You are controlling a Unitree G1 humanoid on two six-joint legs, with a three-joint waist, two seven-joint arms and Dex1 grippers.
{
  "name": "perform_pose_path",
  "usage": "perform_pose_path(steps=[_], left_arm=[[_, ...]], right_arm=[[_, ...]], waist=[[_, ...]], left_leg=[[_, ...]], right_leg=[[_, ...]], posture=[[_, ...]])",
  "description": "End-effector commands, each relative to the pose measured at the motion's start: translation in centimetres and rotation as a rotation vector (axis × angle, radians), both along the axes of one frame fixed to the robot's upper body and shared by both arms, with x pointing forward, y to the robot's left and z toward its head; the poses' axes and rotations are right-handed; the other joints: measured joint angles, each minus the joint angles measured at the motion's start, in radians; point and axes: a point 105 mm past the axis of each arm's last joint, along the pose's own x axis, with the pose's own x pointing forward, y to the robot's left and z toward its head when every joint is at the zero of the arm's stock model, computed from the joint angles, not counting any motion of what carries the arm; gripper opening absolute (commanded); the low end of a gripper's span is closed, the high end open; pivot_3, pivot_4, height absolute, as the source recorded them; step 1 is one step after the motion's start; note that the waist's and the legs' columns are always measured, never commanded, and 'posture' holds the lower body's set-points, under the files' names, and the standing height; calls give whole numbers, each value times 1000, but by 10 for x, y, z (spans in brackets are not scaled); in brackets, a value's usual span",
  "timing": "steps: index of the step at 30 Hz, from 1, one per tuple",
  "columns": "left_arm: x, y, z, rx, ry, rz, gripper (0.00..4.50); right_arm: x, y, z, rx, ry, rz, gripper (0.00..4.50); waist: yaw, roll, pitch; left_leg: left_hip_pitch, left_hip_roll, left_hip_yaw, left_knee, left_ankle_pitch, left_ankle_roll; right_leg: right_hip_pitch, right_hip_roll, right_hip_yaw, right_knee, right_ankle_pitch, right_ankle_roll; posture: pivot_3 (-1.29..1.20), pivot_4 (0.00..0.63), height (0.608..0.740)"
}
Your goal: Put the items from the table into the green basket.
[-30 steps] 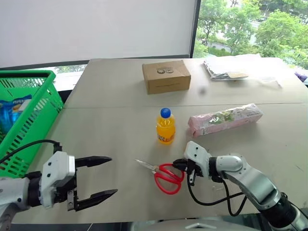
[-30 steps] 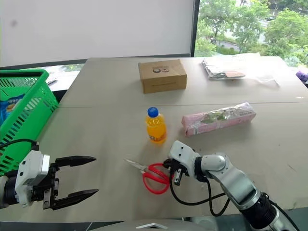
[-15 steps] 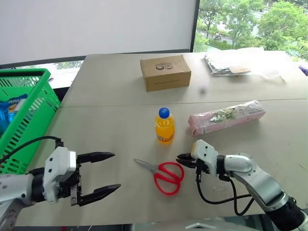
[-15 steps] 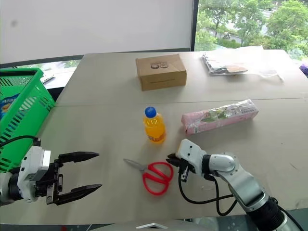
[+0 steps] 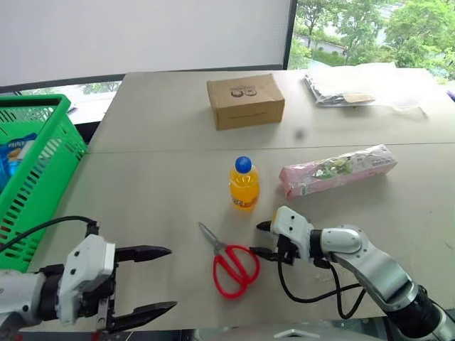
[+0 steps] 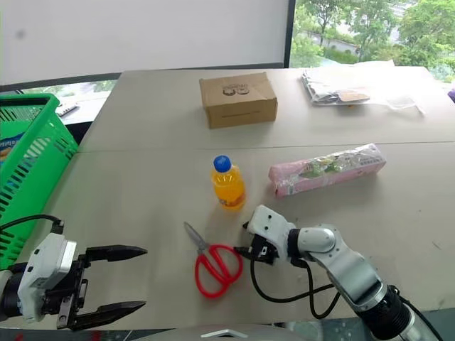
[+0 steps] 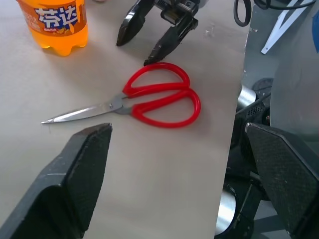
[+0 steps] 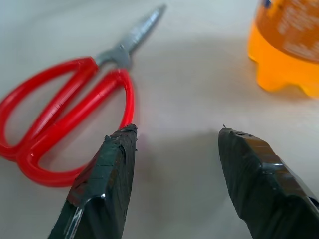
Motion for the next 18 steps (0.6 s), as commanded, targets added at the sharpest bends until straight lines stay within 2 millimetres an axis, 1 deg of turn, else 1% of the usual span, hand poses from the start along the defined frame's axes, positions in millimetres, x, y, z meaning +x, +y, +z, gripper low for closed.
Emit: perform_pose_path(steps=[1,4,6,8,10,12,15,18], left_arm=[[-8,-6,8,-9,-12,8,4500],[-15,-5,6,8,8,21,4500],[-17,-5,7,4,9,37,4500],[-19,-7,7,-5,8,60,4500],[-21,-7,6,-6,9,83,4500],[-24,-8,6,-10,12,103,4500],[-30,-7,6,-13,26,141,4500],[-36,-6,3,7,39,161,4500]], right_arm=[[-9,6,21,87,-15,55,2815],[-15,13,26,127,2,93,2815],[-17,15,25,115,1,126,2815],[-21,13,14,34,-19,183,2815],[-20,10,3,-40,-34,209,2815],[-17,10,-2,-73,-37,212,2815],[-8,11,-12,-144,-14,160,2815],[-4,10,-17,-213,-28,137,2815]], waist=[[0,-2,8],[1,-4,14],[4,-4,19],[10,-3,23],[17,-4,24],[28,-5,26],[35,-6,28],[43,-7,28]], left_leg=[[0,0,0,0,0,0],[-2,0,0,0,0,0],[-3,0,0,-1,0,0],[-4,0,0,0,0,0],[-4,0,0,0,0,0],[-4,0,0,0,0,0],[-5,1,-1,0,0,0],[-5,1,-1,0,0,-1]], right_leg=[[0,0,0,0,0,0],[-2,0,0,-1,0,0],[-3,0,0,-1,0,0],[-4,0,-1,-1,0,0],[-4,0,-1,-1,0,0],[-4,0,-1,-2,0,0],[-5,0,-2,-2,0,0],[-5,0,-2,-2,-1,2]], posture=[[131,177,740],[144,182,740],[144,182,740],[175,190,740],[200,192,740],[200,192,740],[230,196,740],[248,196,740]])
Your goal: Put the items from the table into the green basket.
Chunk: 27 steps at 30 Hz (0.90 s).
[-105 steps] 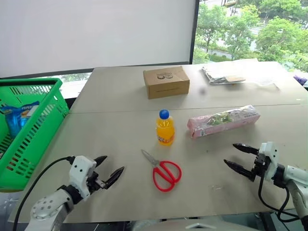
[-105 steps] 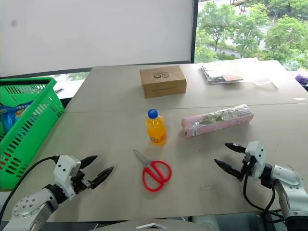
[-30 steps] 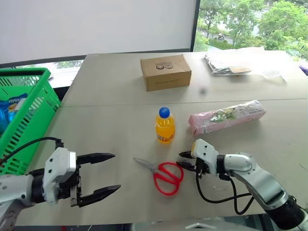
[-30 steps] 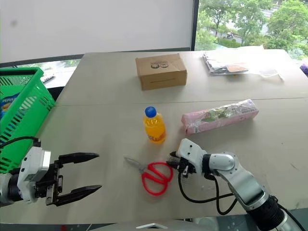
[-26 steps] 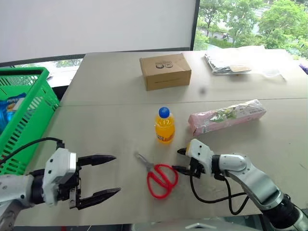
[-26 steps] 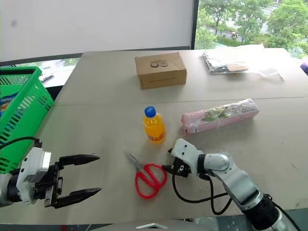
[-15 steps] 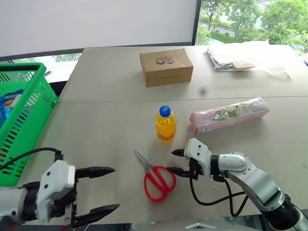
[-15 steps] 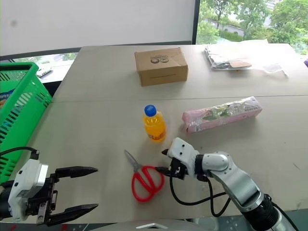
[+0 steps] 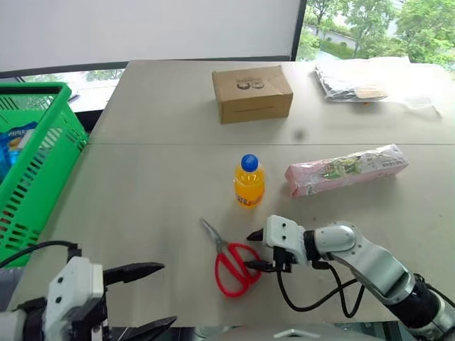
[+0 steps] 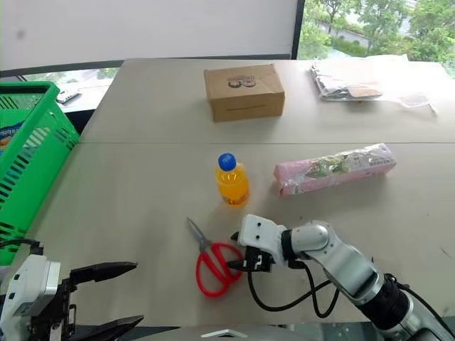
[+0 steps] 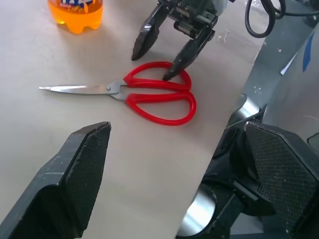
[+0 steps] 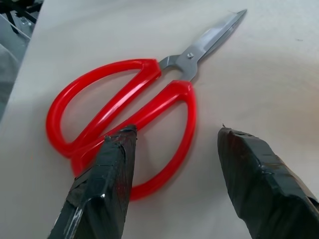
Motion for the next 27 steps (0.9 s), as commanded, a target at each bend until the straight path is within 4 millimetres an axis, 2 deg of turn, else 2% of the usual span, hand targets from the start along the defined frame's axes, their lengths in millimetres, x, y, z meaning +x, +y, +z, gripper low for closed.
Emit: perform_pose_path(steps=[1,2,4,7,17,27], left_arm=[[-5,-1,3,26,-16,0,4500],[-5,-2,2,27,-15,2,4500],[-5,-2,2,25,-21,10,4500],[-3,-2,2,21,-29,16,4500],[7,0,1,19,-46,3,4500],[19,3,6,-29,-50,-2,4500]], right_arm=[[5,-4,-13,-89,-7,-50,2457],[5,-4,-14,-103,-22,-46,2257],[6,-4,-13,-120,-47,-43,1544],[6,-3,-13,-128,-57,-43,94],[10,-4,-8,-87,-76,-90,38],[21,9,36,212,-116,-141,38]], waist=[[8,0,0],[11,0,0],[14,1,1],[20,2,2],[21,1,2],[11,1,3]], left_leg=[[0,0,0,0,0,0],[1,0,0,0,0,-1],[1,1,0,0,-1,-4],[1,1,0,0,-1,-5],[1,1,0,0,-1,-5],[-1,2,0,0,1,-4]], right_leg=[[0,0,0,0,0,1],[0,0,0,0,-1,1],[0,0,-1,1,-1,1],[0,0,-1,1,-1,2],[0,0,-2,1,-1,2],[-1,0,-3,1,-1,2]], posture=[[248,196,740],[248,196,740],[251,194,740],[251,194,740],[218,192,740],[166,170,740]])
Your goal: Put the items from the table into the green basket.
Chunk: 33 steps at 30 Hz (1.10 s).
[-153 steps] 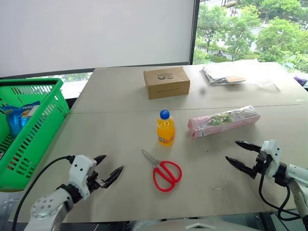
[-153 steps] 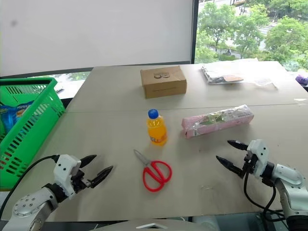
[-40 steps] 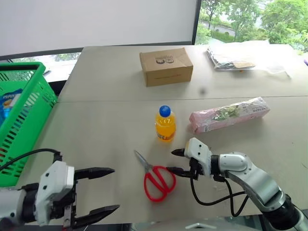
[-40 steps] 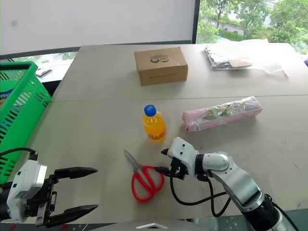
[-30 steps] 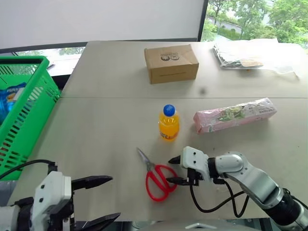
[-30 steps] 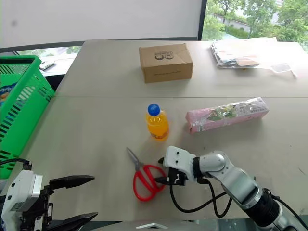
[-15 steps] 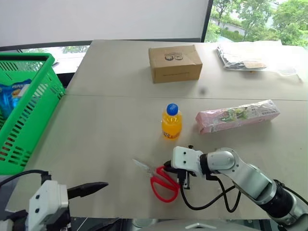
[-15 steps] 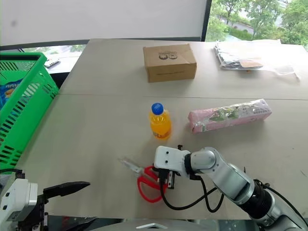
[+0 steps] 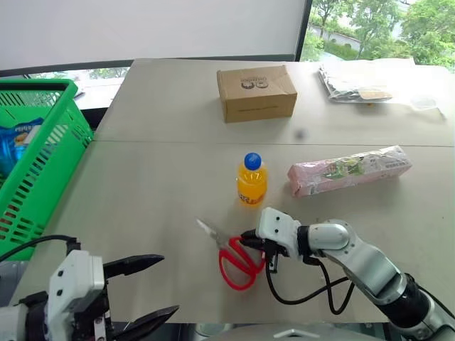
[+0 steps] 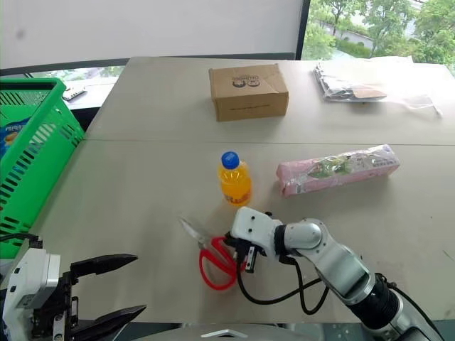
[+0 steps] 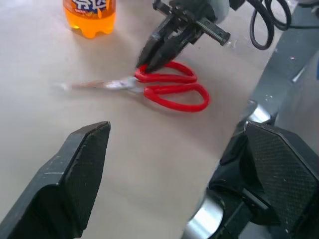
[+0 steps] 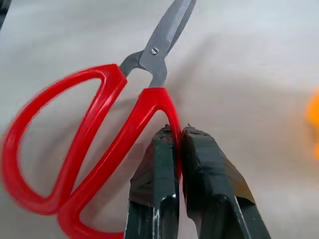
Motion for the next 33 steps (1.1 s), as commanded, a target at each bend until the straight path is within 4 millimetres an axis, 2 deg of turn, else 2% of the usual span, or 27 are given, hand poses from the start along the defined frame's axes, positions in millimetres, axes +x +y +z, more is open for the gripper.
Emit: perform_pose_path(steps=[1,5,7,12,14,17,19,26,28,30,33], left_arm=[[4,1,2,-22,-6,-4,4500],[17,3,8,-62,-53,6,4500],[25,4,13,-91,-82,15,4500],[36,6,16,-111,-105,2,4500],[40,7,16,-118,-112,1,4500],[46,6,15,-122,-116,-13,4500],[48,4,14,-126,-107,-27,4500],[71,-10,13,-174,-172,-76,4500],[78,-12,15,-183,-188,-92,4500],[88,-15,22,-215,-223,-104,4500],[103,-20,33,-261,-269,-118,4500]], right_arm=[[7,3,26,123,-92,-5,38],[12,5,44,243,-128,-11,38],[12,6,58,329,-132,-8,38],[16,5,80,437,-193,12,38],[16,5,87,470,-205,28,38],[10,3,113,577,-251,81,38],[9,-1,122,600,-273,101,38],[31,-32,162,648,-356,11,38],[37,-46,175,670,-378,-41,38],[52,-72,188,702,-394,-168,38],[79,-109,184,635,-407,-371,38]], waist=[[0,-1,0],[-1,-2,-2],[-2,-3,-4],[-11,-4,-9],[-15,-5,-11],[-25,-6,-18],[-31,-5,-22],[-43,-4,-72],[-52,-2,-88],[-55,0,-94],[-63,0,-103]], left_leg=[[-2,0,0,0,0,1],[-8,-1,0,0,4,-3],[-9,-1,0,0,4,-3],[-9,-1,0,0,4,-4],[-9,-1,0,1,4,-4],[-8,-1,0,1,4,-4],[-7,-1,0,1,5,-5],[-5,-1,2,2,6,-6],[-4,-1,2,2,6,-6],[-3,-1,4,3,6,-6],[5,-1,9,3,4,-3]], right_leg=[[-1,0,0,0,1,-1],[-7,0,-1,0,5,0],[-8,0,-1,0,5,0],[-8,0,-1,1,5,0],[-8,0,-1,2,6,0],[-8,0,-1,4,6,-1],[-8,1,-1,5,6,-1],[-8,2,0,7,7,-2],[-7,2,1,8,8,-3],[-7,2,3,8,8,-2],[-1,4,8,9,10,-2]], posture=[[159,165,740],[129,142,740],[119,134,740],[89,111,740],[81,100,740],[65,84,740],[52,67,740],[-4,8,740],[-35,0,740],[-35,0,740],[-96,0,740]])
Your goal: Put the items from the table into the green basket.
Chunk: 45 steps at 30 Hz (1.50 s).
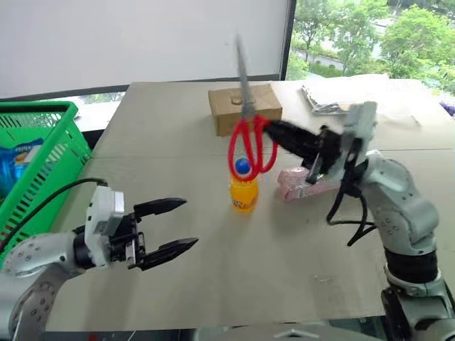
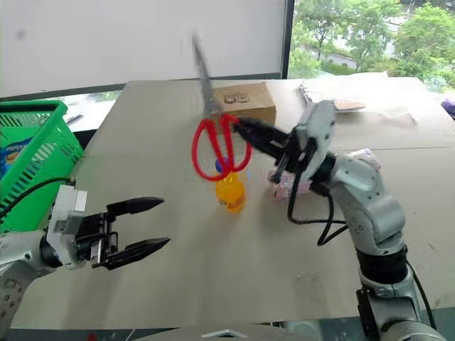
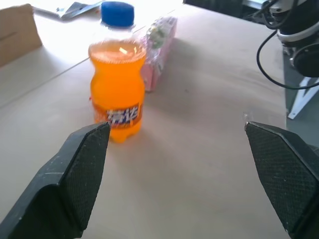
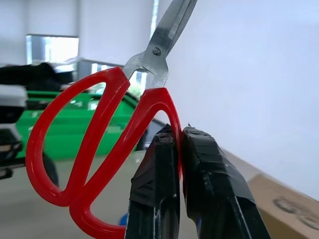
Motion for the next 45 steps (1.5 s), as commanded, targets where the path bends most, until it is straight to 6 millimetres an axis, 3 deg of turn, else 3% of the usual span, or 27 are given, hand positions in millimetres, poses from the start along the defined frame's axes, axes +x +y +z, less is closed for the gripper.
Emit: perform_pose_path(steps=[1,6,8,10,16,17,19,21,22,25,27,30,34,40,43,45], left_arm=[[14,-6,12,-46,-58,-23,4500],[37,-15,30,-65,-150,-52,4500],[45,-18,32,-45,-185,-54,4500],[53,-20,37,-68,-212,-41,4500],[71,-32,40,-83,-271,-17,4500],[73,-33,41,-89,-282,-11,4500],[74,-34,44,-101,-296,-3,4500],[73,-35,45,-102,-301,0,4500],[72,-35,46,-103,-303,2,4500],[69,-34,46,-98,-303,21,4500],[65,-31,44,-89,-298,38,4500],[60,-28,37,-61,-278,59,4500],[54,-17,22,21,-240,92,4500],[55,-13,18,7,-227,120,4500],[59,-21,16,-34,-212,111,4500],[62,-23,12,-33,-201,109,4500]], right_arm=[[28,-47,-2,-23,45,-245,38],[66,-123,-35,-126,238,-622,38],[74,-144,-45,-139,309,-727,38],[80,-150,-46,-136,314,-766,38],[123,-143,-63,-125,378,-806,38],[130,-145,-66,-126,387,-823,760],[144,-152,-64,-82,389,-869,1438],[153,-162,-58,-56,367,-929,2644],[156,-167,-54,-49,349,-958,2644],[161,-176,-47,-31,301,-1005,4201],[160,-176,-48,-57,273,-990,4422],[154,-166,-54,-91,244,-899,4422],[127,-129,-64,-122,217,-629,4422],[66,-83,-84,-155,266,-282,4422],[17,-61,-111,-272,315,-75,4422],[-1,-56,-121,-328,338,-15,4422]], waist=[[-6,1,-6],[-31,7,-12],[-42,8,-13],[-55,11,-15],[-118,11,-15],[-125,11,-16],[-134,11,-16],[-138,11,-16],[-139,11,-16],[-139,11,-16],[-138,11,-16],[-132,11,-16],[-122,10,-17],[-94,11,-17],[-68,11,-19],[-63,10,-19]], left_leg=[[2,1,1,0,0,1],[4,1,3,4,0,1],[3,2,4,8,0,2],[3,2,6,9,0,2],[8,6,15,11,-1,3],[9,6,15,11,-1,3],[11,7,16,12,-1,3],[11,7,17,12,-1,3],[11,7,17,12,-1,3],[11,7,17,12,-1,3],[11,8,18,12,-1,3],[11,8,18,12,-1,3],[11,9,18,12,-2,4],[12,10,17,12,-2,4],[17,10,17,13,-2,4],[18,10,16,13,-2,4]], right_leg=[[2,1,1,0,0,0],[5,2,3,0,3,0],[5,4,4,2,4,0],[5,4,6,4,4,0],[4,8,17,13,4,1],[4,9,17,13,5,1],[6,10,18,14,5,1],[6,11,20,14,6,2],[6,11,21,14,6,2],[6,11,22,13,6,3],[5,12,23,13,6,3],[5,12,23,13,6,3],[5,12,23,13,6,3],[6,12,22,14,6,3],[11,12,22,13,6,4],[12,12,21,12,6,4]], posture=[[-96,0,740],[-123,0,740],[-136,0,740],[-136,0,740],[-143,0,740],[-143,0,740],[-126,0,740],[-105,0,740],[-105,0,740],[-74,0,740],[-57,0,740],[-49,0,740],[-46,0,740],[-58,0,740],[-75,0,740],[-86,0,740]])
